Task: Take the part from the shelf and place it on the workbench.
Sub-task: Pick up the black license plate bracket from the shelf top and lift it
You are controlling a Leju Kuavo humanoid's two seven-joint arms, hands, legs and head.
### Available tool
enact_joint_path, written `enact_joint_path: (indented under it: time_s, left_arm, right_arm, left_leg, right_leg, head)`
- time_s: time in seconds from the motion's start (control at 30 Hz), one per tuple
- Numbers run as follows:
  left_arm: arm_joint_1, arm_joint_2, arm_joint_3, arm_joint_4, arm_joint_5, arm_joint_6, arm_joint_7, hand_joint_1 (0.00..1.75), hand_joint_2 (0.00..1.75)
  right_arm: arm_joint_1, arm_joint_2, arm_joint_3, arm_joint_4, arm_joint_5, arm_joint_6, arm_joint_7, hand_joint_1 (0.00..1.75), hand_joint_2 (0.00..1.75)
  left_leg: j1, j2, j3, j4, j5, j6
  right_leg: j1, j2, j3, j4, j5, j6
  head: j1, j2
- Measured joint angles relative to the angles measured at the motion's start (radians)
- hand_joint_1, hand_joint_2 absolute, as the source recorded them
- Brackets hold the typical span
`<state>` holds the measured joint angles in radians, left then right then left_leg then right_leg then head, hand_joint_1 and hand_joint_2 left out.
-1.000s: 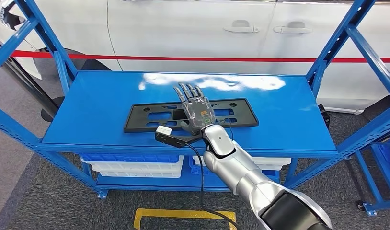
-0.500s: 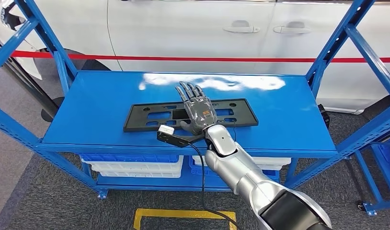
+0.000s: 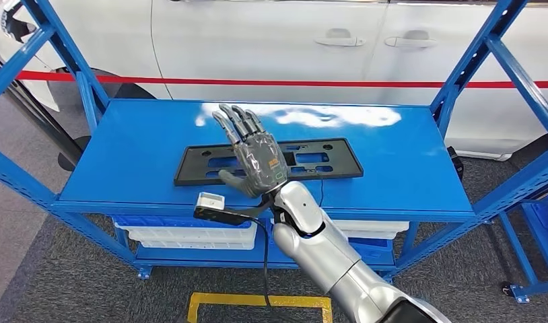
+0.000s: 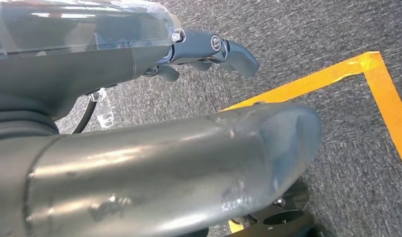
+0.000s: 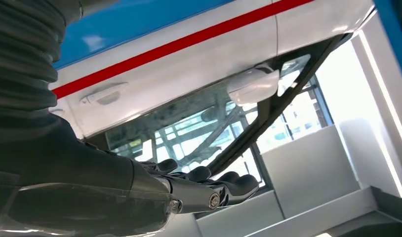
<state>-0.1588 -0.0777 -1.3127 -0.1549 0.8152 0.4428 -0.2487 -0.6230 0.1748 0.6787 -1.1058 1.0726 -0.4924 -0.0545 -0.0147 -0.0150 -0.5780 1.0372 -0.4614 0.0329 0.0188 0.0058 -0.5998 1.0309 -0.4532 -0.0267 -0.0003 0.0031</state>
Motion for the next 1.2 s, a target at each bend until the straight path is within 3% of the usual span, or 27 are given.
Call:
enact_joint_path:
  time_s: [0.4, 0.77, 1.2]
  left_arm:
    - [0.0, 0.003, -0.001, 0.0, -0.007, -0.004, 0.009, 0.0, 0.0]
    - [0.0, 0.003, -0.008, 0.0, -0.01, -0.006, 0.018, 0.0, 0.0]
    - [-0.017, -0.006, -0.047, 0.0, -0.033, -0.037, 0.036, 0.0, 0.0]
  right_arm:
    - [0.054, -0.029, 0.071, 0.036, 0.035, 0.008, -0.014, 0.0, 1.75]
    - [0.048, -0.032, 0.079, 0.101, 0.05, 0.007, 0.019, 0.0, 1.75]
    - [-0.132, 0.014, 0.033, 0.319, 0.067, 0.026, 0.104, 0.0, 1.75]
  left_leg:
    - [0.0, 0.0, 0.0, 0.0, 0.0, 0.0]
    - [0.0, 0.0, 0.0, 0.0, 0.0, 0.0]
    - [0.0, 0.0, 0.0, 0.0, 0.0, 0.0]
  right_leg:
    - [0.0, 0.0, 0.0, 0.0, 0.0, 0.0]
    - [0.0, 0.0, 0.0, 0.0, 0.0, 0.0]
    - [0.0, 0.0, 0.0, 0.0, 0.0, 0.0]
  head:
    - [0.0, 0.0]
    - [0.0, 0.0]
    - [0.0, 0.0]
